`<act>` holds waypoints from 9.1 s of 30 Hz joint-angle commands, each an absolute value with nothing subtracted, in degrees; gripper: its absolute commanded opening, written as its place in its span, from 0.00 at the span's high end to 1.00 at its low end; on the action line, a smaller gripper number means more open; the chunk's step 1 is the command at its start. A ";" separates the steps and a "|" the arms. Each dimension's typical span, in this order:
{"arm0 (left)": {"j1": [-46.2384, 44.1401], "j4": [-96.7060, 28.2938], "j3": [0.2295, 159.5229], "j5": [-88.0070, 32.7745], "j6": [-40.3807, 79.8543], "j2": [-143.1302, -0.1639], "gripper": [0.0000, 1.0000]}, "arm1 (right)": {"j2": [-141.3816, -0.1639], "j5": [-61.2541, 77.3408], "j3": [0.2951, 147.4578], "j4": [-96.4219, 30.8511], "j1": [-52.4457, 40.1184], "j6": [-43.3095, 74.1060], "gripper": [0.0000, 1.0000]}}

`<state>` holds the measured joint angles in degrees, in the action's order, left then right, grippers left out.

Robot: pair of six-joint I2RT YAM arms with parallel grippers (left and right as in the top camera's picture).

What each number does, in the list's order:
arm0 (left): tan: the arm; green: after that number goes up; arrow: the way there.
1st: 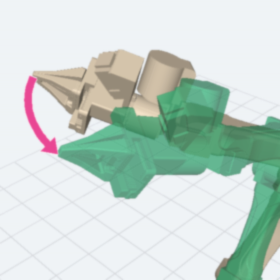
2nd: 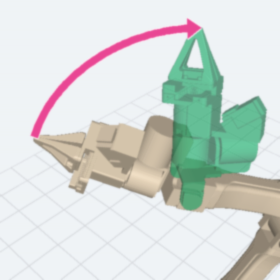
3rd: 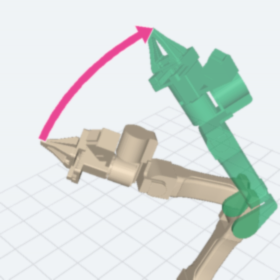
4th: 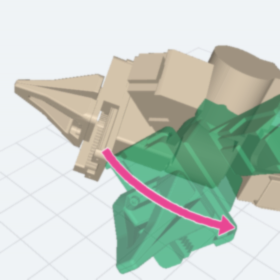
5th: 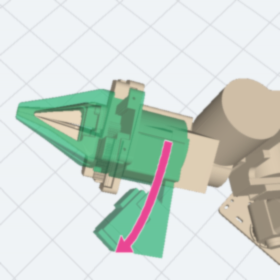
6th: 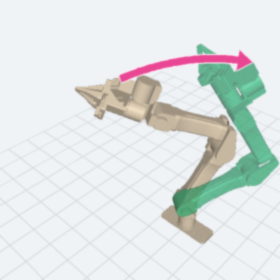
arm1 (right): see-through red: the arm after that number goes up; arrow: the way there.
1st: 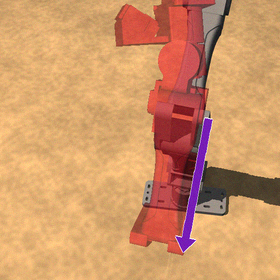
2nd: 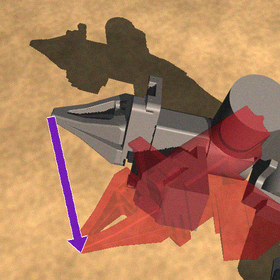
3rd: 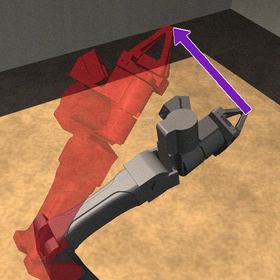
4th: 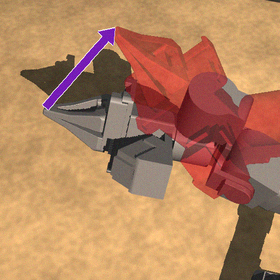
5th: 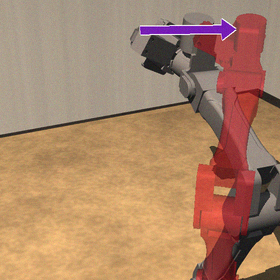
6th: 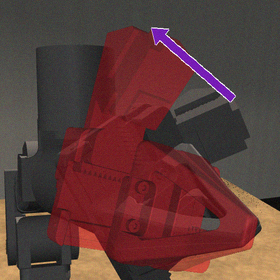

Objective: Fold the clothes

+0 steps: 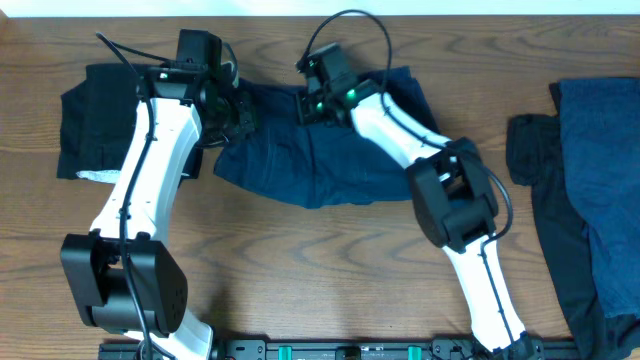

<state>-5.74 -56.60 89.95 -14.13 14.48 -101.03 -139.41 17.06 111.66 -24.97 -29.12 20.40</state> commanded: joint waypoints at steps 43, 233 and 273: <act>-4.69 -57.30 97.49 -11.49 15.62 -101.19 0.94 | -131.50 9.06 101.54 -57.82 -14.31 11.66 0.99; -21.80 -34.13 89.17 -37.34 6.39 -119.83 0.94 | -132.09 37.04 103.39 -19.99 -12.25 9.10 0.99; -11.00 -19.53 89.17 -32.95 7.92 -129.01 0.88 | -120.14 49.10 70.41 -37.93 -11.55 6.66 0.99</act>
<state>-11.29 -19.62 89.27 -33.47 7.25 -127.76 -119.61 50.33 70.74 -38.04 -12.62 2.90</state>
